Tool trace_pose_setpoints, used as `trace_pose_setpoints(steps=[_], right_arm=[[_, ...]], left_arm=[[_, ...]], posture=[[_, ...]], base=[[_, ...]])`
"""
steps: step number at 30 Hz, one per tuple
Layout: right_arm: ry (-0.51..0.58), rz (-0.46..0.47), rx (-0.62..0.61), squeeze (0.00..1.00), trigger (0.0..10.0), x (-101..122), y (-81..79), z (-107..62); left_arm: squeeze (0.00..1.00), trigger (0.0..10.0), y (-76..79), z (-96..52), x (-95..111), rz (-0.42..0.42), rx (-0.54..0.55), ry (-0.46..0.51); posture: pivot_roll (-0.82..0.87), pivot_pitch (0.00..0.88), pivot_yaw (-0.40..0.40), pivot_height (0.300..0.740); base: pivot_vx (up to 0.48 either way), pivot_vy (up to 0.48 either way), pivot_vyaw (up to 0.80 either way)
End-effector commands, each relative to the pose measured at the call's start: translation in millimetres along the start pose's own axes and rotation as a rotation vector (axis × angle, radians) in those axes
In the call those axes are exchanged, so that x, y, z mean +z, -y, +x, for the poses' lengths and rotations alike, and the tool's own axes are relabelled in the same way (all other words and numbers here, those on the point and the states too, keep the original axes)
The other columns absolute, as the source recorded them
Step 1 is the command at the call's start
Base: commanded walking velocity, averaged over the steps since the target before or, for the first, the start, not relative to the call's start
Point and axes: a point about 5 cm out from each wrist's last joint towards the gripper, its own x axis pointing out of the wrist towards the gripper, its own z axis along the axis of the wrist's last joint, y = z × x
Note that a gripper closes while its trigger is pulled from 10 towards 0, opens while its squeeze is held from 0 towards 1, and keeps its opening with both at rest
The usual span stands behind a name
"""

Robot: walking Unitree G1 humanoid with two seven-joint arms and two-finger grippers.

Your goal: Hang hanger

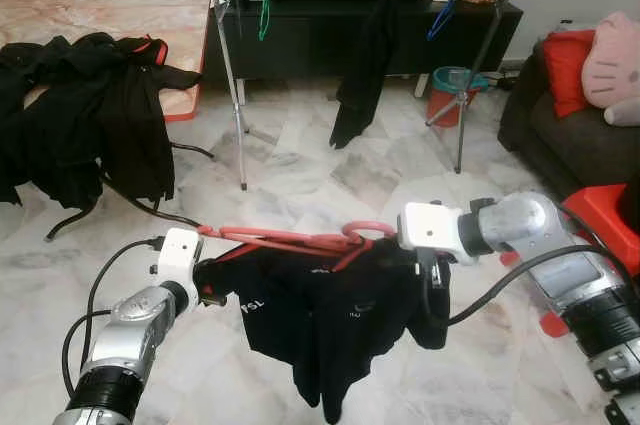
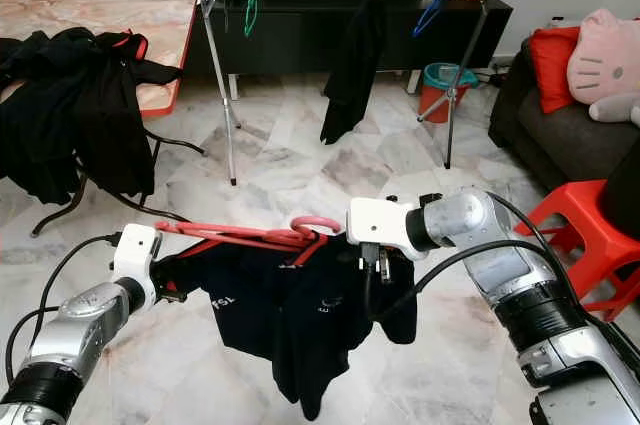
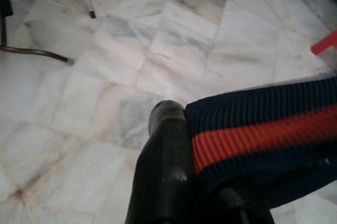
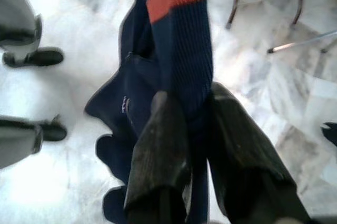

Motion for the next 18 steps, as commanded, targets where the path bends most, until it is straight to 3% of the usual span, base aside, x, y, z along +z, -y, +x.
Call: trace_pose_setpoints(steps=[1, 8, 14, 18], right_arm=[[-0.087, 0.024, -0.100, 0.00, 10.0, -16.0, 11.7, -24.1], [-0.030, 0.060, -0.163, 0.00, 10.0, -15.4, 18.0, -33.1], [-0.281, 0.008, -0.116, 0.00, 10.0, -41.3, 8.7, -41.1], [-0.302, 0.025, -0.081, 0.00, 10.0, -44.6, 3.3, -42.2]], left_arm=[[0.00, 10.0, -32.2, -11.0, -9.9, -0.027, 0.183, -0.041], [0.00, 10.0, -52.1, -16.7, -12.0, -0.072, 0.310, -0.026], [0.00, 10.0, -56.7, -17.3, -11.3, -0.069, 0.356, -0.029], [0.00, 10.0, -56.1, -15.9, -12.7, -0.064, 0.362, -0.038]], posture=[[-0.15, 0.000, -0.059, 0.732], [-0.15, 0.000, -0.052, 0.732], [-0.16, 0.000, -0.049, 0.732], [-0.16, 0.000, -0.047, 0.732]], base=[[0.000, 0.000, 0.00], [0.000, 0.000, 0.00], [0.000, 0.000, 0.00], [0.000, 0.000, 0.00]])
